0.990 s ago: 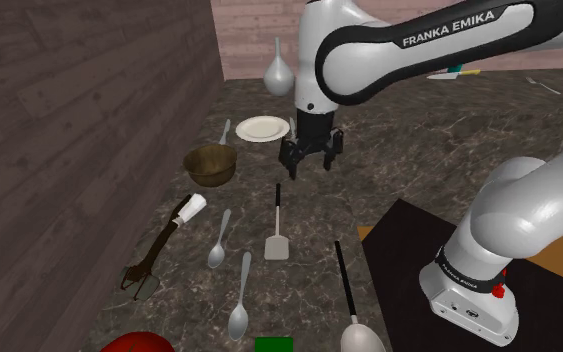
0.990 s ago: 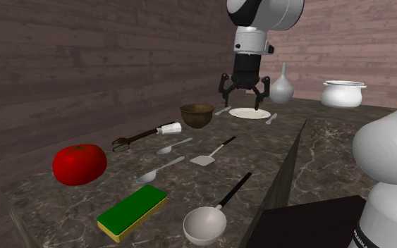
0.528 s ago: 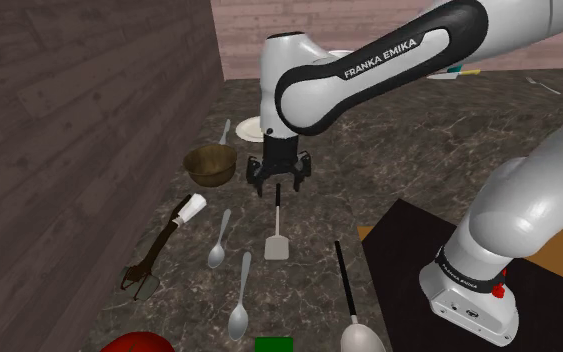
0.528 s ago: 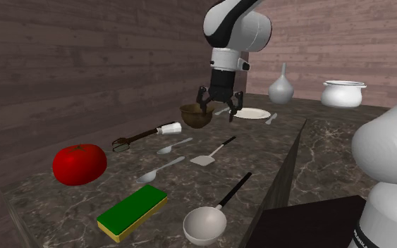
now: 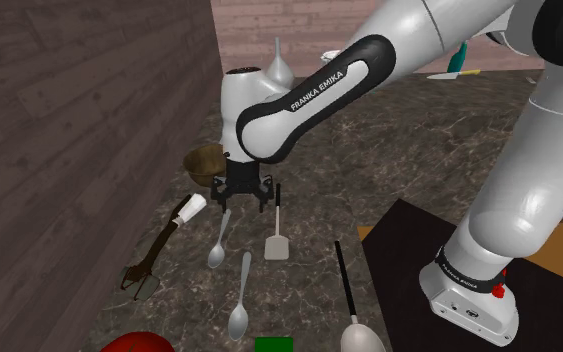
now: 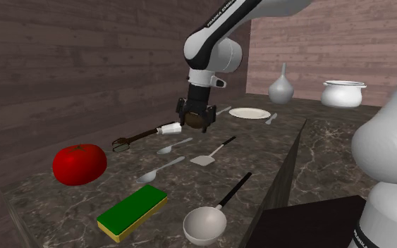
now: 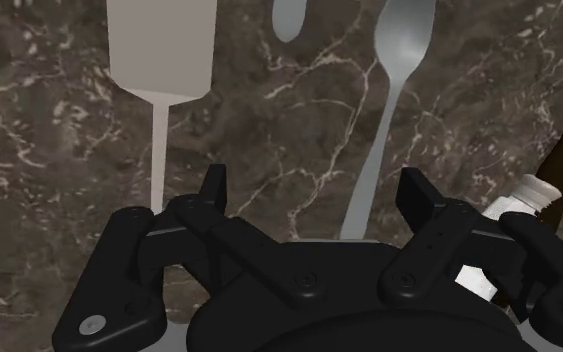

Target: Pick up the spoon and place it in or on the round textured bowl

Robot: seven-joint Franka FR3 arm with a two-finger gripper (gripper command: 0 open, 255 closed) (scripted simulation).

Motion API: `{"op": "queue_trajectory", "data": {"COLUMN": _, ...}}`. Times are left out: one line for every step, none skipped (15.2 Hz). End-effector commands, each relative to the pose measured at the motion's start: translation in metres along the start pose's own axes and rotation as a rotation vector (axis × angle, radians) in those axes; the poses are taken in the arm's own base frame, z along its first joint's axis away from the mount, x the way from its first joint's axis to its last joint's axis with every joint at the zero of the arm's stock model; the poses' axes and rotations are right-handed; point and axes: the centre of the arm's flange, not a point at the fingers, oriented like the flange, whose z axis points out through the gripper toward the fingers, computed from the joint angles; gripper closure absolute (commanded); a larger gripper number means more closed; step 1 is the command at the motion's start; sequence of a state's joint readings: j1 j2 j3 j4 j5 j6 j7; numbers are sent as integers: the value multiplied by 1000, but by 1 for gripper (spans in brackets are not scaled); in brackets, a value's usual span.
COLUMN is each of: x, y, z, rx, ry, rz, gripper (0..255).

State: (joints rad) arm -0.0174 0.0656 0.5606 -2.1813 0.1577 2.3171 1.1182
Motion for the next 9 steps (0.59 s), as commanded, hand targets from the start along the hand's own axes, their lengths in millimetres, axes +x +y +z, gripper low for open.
{"op": "queue_trajectory", "data": {"x": 4, "y": -19, "z": 12, "rx": 13, "ry": -6, "rz": 43, "gripper": 0}}
{"op": "queue_trajectory", "data": {"x": 7, "y": -28, "z": 20, "rx": 19, "ry": -9, "rz": 63, "gripper": 0}}
{"op": "queue_trajectory", "data": {"x": 10, "y": -38, "z": 27, "rx": 25, "ry": -11, "rz": 83, "gripper": 0}}
{"op": "queue_trajectory", "data": {"x": 13, "y": -48, "z": 34, "rx": 31, "ry": -14, "rz": 103, "gripper": 0}}
{"op": "queue_trajectory", "data": {"x": 14, "y": -51, "z": 36, "rx": 33, "ry": -15, "rz": 108, "gripper": 0}}
{"op": "queue_trajectory", "data": {"x": 14, "y": -51, "z": 41, "rx": 33, "ry": -15, "rz": 108, "gripper": 0}}
{"op": "queue_trajectory", "data": {"x": 14, "y": -51, "z": 47, "rx": 33, "ry": -15, "rz": 108, "gripper": 0}}
{"op": "queue_trajectory", "data": {"x": 14, "y": -51, "z": 52, "rx": 33, "ry": -15, "rz": 108, "gripper": 0}}
{"op": "queue_trajectory", "data": {"x": 14, "y": -51, "z": 57, "rx": 33, "ry": -15, "rz": 108, "gripper": 0}}
